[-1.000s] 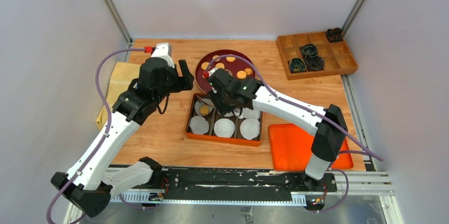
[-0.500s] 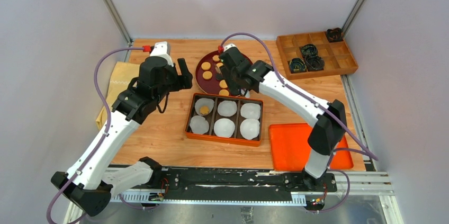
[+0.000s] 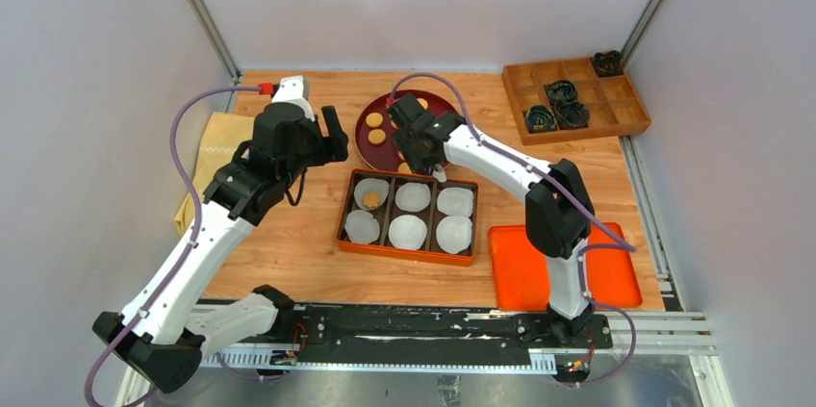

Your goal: Pack the cookies

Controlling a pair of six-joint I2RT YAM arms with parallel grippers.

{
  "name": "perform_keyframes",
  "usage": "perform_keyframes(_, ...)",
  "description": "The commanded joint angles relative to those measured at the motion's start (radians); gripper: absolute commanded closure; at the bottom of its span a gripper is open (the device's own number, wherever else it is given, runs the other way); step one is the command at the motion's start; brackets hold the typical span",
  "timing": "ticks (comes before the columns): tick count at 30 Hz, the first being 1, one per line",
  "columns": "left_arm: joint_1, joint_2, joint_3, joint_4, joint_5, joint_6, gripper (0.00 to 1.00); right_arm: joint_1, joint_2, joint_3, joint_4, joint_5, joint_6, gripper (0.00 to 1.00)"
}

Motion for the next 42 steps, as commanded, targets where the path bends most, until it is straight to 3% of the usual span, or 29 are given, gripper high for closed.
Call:
perform_keyframes(1,0.009,0.007,-0.014,0.003,-0.014,0.008,0.2,-0.031,0.01,0.029,0.016,-0.016,-0.007,0.52)
perform_keyframes(7,0.012,0.006,-0.019,0.006,-0.006,0.006,0.19,-0.066,0.064,0.062,0.016,-0.061,0.001,0.52)
perform_keyframes(11,0.014,0.006,-0.028,0.007,-0.005,0.007,0.19,-0.08,0.095,0.078,0.016,-0.099,0.009,0.57)
perform_keyframes(15,0.017,0.009,-0.037,0.007,-0.001,0.006,0.19,-0.088,0.079,0.082,0.014,-0.117,0.021,0.83)
perform_keyframes(19,0.018,0.004,-0.035,0.007,0.005,0.004,0.2,-0.088,0.009,0.051,0.015,-0.125,0.023,1.0)
perform_keyframes(32,0.023,0.028,-0.052,0.03,0.036,-0.026,0.21,-0.06,-0.472,-0.23,0.005,-0.175,0.05,1.0)
perform_keyframes(42,0.023,0.057,-0.059,0.049,0.064,-0.035,0.22,0.134,-0.65,-0.437,-0.085,-0.153,0.143,1.0)
